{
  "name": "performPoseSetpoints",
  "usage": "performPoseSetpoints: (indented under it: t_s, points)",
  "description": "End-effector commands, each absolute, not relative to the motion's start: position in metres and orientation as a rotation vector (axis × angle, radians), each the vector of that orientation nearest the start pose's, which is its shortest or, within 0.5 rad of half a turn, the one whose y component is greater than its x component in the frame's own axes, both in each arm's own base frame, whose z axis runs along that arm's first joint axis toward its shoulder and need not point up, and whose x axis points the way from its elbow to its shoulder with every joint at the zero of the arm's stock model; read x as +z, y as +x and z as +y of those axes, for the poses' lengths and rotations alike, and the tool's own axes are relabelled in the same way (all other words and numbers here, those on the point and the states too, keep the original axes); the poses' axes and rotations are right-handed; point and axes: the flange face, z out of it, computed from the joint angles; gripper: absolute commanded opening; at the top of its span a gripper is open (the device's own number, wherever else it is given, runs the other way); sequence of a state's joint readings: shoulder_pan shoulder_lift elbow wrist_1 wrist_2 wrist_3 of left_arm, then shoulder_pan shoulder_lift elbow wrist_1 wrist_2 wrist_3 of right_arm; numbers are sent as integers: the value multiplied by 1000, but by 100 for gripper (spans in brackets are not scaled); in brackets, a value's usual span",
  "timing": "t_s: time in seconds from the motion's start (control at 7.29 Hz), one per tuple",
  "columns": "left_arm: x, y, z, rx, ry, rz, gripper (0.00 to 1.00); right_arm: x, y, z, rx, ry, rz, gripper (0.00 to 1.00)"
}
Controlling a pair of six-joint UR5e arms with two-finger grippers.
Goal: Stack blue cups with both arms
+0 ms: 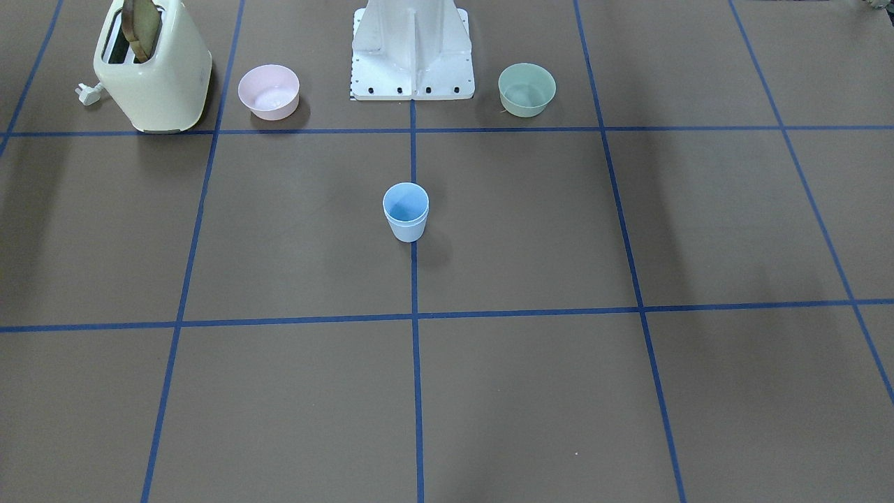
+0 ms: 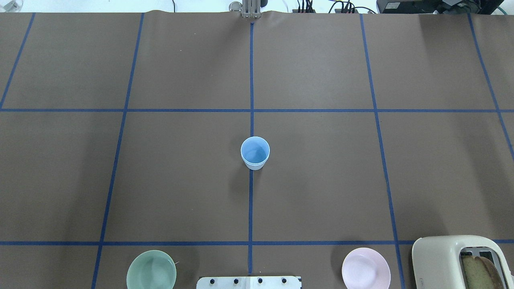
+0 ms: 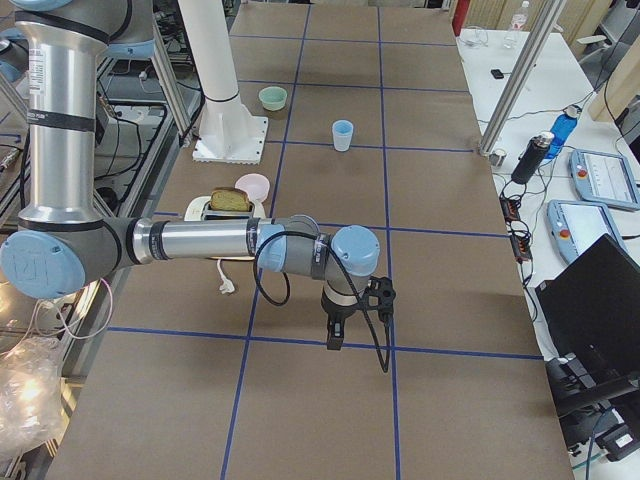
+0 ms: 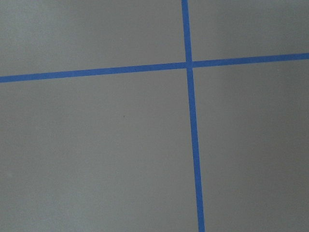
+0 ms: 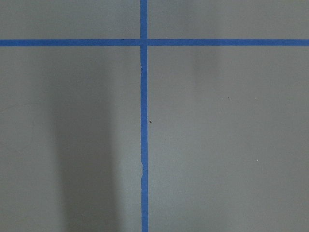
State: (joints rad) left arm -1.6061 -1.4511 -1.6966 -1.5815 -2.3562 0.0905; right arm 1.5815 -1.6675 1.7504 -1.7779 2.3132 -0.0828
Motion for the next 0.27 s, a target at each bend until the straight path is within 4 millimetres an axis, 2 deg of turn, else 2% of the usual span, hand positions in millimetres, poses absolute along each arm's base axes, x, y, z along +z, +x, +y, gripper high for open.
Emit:
performPoseSetpoints:
  t_s: [0.0, 0.14]
  points:
    - [652, -78, -440, 58, 64, 783, 99, 639, 70, -440, -26, -80, -746, 100]
    - [651, -78, -440, 59, 65, 783, 99, 639, 70, -439, -30, -68, -747, 100]
